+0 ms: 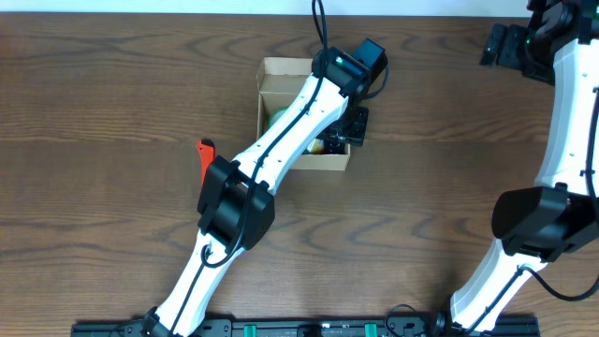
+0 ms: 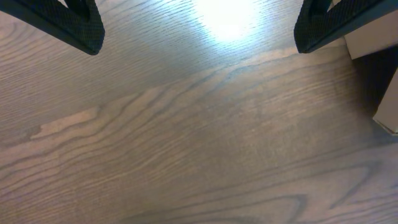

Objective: Pack container
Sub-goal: 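Release the black object and withdraw the left gripper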

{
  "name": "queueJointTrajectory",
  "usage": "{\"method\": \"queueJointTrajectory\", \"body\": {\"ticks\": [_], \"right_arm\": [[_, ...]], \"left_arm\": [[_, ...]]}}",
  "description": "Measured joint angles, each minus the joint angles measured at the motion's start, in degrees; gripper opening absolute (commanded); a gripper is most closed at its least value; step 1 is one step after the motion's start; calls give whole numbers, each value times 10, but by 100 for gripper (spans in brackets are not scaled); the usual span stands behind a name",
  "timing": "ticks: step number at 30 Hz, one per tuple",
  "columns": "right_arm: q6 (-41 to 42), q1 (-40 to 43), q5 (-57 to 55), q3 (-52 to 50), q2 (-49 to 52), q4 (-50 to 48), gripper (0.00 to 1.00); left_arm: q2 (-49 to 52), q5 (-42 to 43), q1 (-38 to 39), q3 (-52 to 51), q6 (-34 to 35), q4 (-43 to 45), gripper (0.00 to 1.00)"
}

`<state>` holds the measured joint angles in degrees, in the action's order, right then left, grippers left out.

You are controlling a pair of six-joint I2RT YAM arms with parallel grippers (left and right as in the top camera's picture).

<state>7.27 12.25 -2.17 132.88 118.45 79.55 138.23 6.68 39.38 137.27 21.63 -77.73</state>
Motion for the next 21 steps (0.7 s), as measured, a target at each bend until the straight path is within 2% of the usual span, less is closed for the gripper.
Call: {"method": "queueJointTrajectory", "body": {"ticks": [7, 12, 17, 21], "right_arm": [[0, 0, 2, 0, 0, 1, 99], [0, 0, 3, 0, 0, 2, 99], [0, 0, 3, 0, 0, 3, 99], [0, 0, 3, 0, 0, 3, 99]], "left_arm": [[0, -47, -7, 3, -3, -70, 59], [-5, -107, -46, 67, -25, -145, 61], [-50, -162, -110, 114, -76, -146, 63], [-98, -174, -154, 119, -125, -146, 63]]}}
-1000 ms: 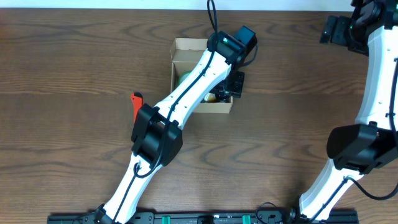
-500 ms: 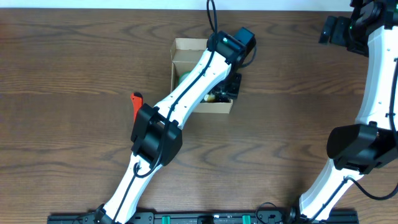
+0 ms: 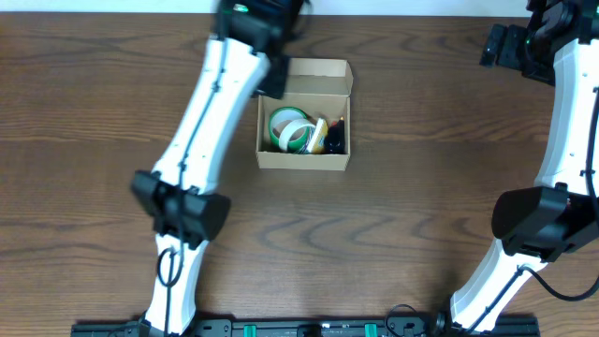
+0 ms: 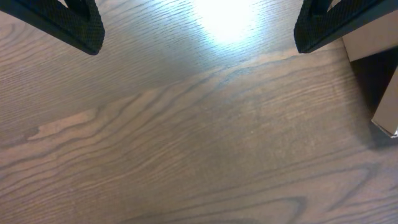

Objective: Pack container
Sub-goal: 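Release the black object and withdraw the left gripper, then move the left gripper to the red box cutter and grasp it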

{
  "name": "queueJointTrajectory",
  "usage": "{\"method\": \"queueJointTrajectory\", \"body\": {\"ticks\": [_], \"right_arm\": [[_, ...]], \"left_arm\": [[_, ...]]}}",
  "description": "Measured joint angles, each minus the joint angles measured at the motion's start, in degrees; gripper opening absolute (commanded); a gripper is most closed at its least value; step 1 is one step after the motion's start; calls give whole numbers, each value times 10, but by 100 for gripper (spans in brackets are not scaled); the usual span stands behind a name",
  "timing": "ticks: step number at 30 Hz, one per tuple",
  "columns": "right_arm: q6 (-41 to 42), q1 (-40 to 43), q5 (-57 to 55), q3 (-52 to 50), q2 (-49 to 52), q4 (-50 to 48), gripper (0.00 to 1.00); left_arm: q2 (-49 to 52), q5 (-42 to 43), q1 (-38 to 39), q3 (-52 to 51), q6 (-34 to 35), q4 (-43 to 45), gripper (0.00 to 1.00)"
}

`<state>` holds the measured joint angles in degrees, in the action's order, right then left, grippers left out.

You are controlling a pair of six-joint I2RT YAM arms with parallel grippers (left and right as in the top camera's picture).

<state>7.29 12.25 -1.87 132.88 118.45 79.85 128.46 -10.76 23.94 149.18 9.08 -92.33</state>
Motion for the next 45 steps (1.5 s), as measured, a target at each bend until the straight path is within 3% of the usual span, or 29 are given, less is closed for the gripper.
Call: {"method": "queueJointTrajectory", "body": {"ticks": [5, 15, 25, 31, 45], "right_arm": [[0, 0, 0, 0, 0, 0, 99], [0, 0, 0, 0, 0, -1, 99], [7, 0, 2, 0, 0, -2, 99], [13, 0, 5, 0, 0, 1, 99], [13, 0, 6, 0, 0, 4, 99]], "left_arm": [[-55, 34, -50, -52, -52, 0, 61], [-208, 66, -180, -401, -92, 26, 70], [-244, 116, -151, -647, -95, 242, 76], [-235, 156, -162, -698, -89, 335, 79], [-144, 175, -164, -706, -89, 378, 77]]}}
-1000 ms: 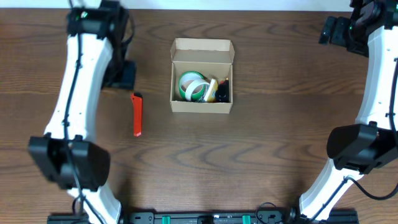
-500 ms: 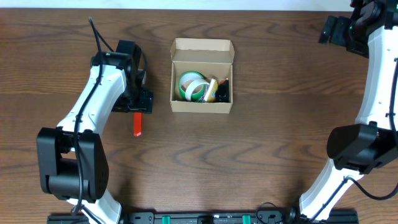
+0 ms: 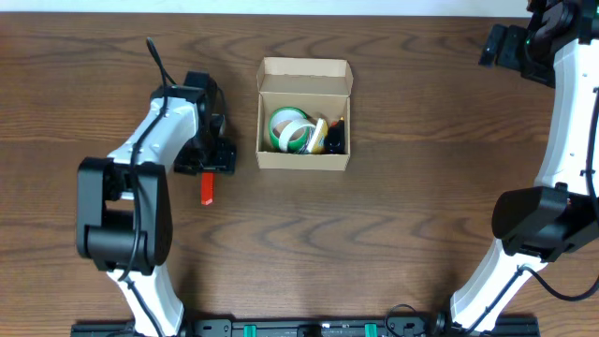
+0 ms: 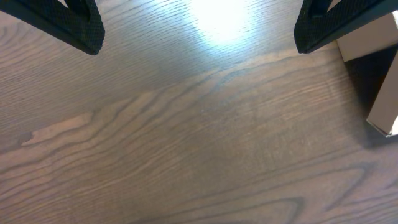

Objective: Pack container
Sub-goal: 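Move the left gripper to the red box cutter and grasp it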

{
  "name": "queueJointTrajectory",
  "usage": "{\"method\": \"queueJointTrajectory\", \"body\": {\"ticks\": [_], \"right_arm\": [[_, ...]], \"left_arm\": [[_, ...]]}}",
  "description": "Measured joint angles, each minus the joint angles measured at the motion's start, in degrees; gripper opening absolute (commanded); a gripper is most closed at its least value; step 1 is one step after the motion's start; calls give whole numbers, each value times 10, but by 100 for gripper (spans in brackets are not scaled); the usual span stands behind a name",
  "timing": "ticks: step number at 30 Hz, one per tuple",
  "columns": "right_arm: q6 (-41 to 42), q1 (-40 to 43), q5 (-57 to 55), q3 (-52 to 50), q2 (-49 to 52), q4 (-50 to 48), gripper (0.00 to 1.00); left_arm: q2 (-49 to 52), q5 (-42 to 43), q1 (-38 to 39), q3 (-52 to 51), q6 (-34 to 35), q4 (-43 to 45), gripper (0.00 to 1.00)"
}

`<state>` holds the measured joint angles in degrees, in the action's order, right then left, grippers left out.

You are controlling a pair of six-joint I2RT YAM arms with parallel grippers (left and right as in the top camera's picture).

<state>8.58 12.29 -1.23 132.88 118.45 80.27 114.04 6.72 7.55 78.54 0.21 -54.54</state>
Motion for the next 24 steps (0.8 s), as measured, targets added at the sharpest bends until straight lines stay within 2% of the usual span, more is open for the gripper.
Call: {"method": "queueJointTrajectory", "body": {"ticks": [19, 24], "right_arm": [[0, 0, 0, 0, 0, 0, 99], [0, 0, 0, 0, 0, 0, 99]], "left_arm": [[21, -3, -14, -1, 9, 25, 71], [21, -5, -23, -1, 12, 25, 61]]}}
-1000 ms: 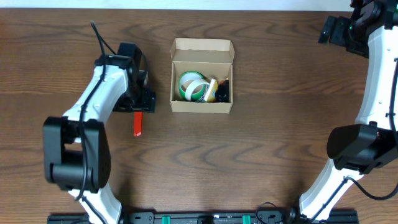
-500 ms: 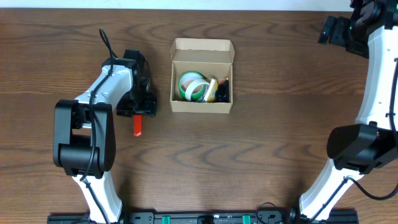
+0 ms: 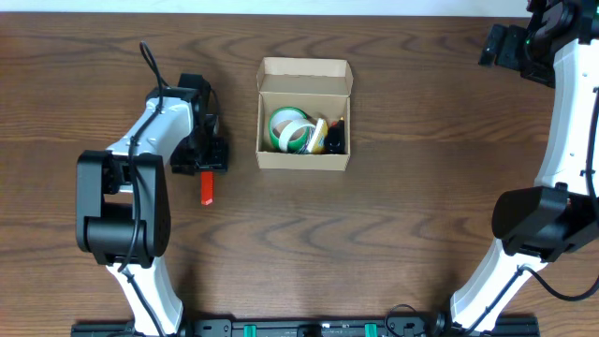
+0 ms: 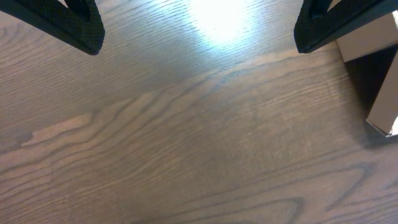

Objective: Pack container
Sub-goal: 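Move the left gripper to the red box cutter and grasp it, then lift the red box cutter with the left gripper into the box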

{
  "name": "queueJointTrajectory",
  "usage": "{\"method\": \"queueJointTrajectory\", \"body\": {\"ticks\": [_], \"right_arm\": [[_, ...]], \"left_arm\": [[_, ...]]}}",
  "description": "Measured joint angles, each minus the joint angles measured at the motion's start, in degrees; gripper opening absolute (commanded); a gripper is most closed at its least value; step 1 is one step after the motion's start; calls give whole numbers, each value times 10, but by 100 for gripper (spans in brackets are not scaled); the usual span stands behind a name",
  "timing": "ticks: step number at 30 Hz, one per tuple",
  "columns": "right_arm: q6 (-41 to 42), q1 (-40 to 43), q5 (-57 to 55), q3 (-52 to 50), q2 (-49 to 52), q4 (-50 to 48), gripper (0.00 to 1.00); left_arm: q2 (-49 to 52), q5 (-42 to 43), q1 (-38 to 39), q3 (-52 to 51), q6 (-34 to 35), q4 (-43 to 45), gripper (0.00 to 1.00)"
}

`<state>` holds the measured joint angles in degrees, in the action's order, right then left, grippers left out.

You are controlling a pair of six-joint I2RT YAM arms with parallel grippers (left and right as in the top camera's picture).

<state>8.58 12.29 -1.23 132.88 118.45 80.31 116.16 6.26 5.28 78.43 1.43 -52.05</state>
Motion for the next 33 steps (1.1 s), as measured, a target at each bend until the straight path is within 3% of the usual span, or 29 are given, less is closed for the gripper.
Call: {"method": "queueJointTrajectory", "body": {"ticks": [9, 16, 23, 33], "right_arm": [[0, 0, 0, 0, 0, 0, 99], [0, 0, 0, 0, 0, 0, 99], [0, 0, 0, 0, 0, 0, 99], [0, 0, 0, 0, 0, 0, 99]], "left_arm": [[2, -2, -2, 0, 0, 0, 61], [16, -9, -2, 2, 0, -7, 50], [18, -11, -2, 4, 2, -16, 20], [40, -7, -3, 42, -2, -76, 14]]}}
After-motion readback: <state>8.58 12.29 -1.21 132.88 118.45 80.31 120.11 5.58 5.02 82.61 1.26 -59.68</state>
